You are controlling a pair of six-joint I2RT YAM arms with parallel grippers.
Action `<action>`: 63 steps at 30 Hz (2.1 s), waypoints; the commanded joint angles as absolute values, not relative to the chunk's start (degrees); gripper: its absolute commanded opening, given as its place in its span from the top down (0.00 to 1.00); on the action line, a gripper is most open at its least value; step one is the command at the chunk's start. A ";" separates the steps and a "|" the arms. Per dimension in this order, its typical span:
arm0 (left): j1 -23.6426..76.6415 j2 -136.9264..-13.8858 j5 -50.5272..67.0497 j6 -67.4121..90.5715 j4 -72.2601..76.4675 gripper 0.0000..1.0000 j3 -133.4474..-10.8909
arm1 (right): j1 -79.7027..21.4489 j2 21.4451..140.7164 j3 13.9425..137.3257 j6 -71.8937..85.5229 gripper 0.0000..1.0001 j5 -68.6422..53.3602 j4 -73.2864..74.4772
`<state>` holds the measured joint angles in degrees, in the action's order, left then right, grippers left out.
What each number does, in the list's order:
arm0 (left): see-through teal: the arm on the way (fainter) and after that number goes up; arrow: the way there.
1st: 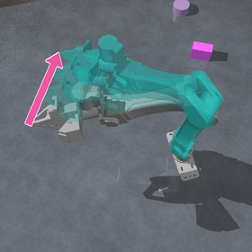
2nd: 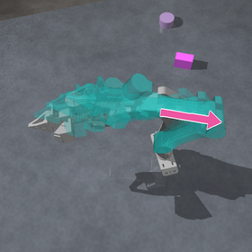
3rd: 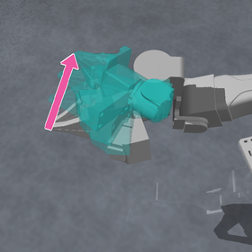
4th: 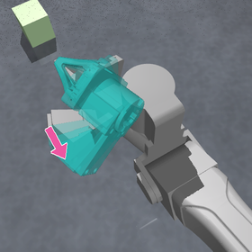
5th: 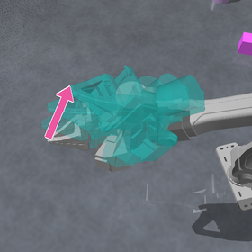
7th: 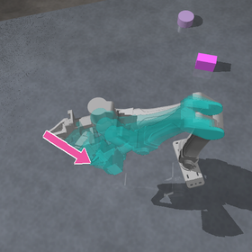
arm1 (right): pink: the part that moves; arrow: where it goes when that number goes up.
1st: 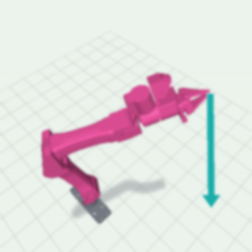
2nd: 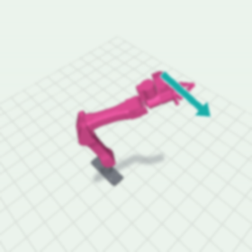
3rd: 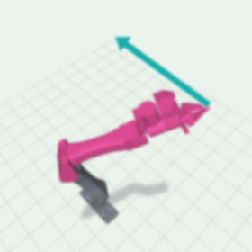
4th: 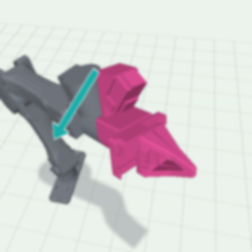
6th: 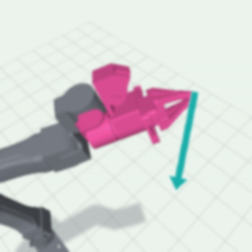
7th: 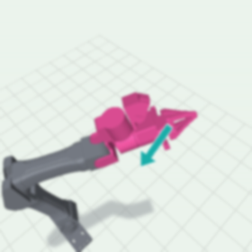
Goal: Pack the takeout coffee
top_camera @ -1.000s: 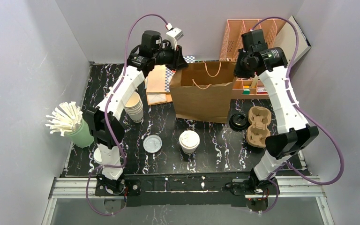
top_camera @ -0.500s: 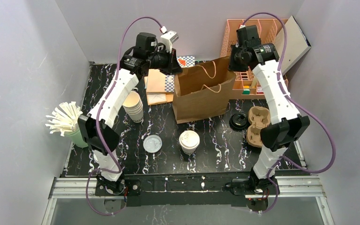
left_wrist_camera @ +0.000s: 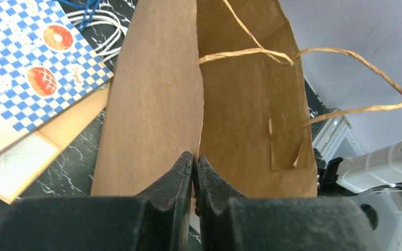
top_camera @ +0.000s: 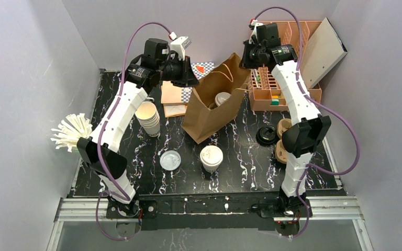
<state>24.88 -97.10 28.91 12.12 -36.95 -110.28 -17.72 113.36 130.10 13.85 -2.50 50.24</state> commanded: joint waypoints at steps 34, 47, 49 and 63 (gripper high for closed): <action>24.43 -118.31 32.45 12.70 -24.66 0.41 -133.07 | -18.36 95.37 113.61 41.86 0.31 -5.13 52.59; 24.43 -118.37 32.89 13.68 -21.03 0.90 -131.60 | -18.38 98.05 114.64 44.43 0.48 -6.40 51.59; 24.43 -117.84 32.65 14.06 -21.02 0.95 -131.03 | -18.31 98.89 115.68 44.03 0.58 -6.16 51.79; 24.52 -112.62 30.44 16.94 -21.08 1.00 -125.38 | -18.10 105.52 127.05 38.28 0.75 -2.29 54.69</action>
<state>24.69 -118.30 30.83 15.44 -21.21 -126.98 -18.13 105.38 123.94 41.08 -4.34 54.41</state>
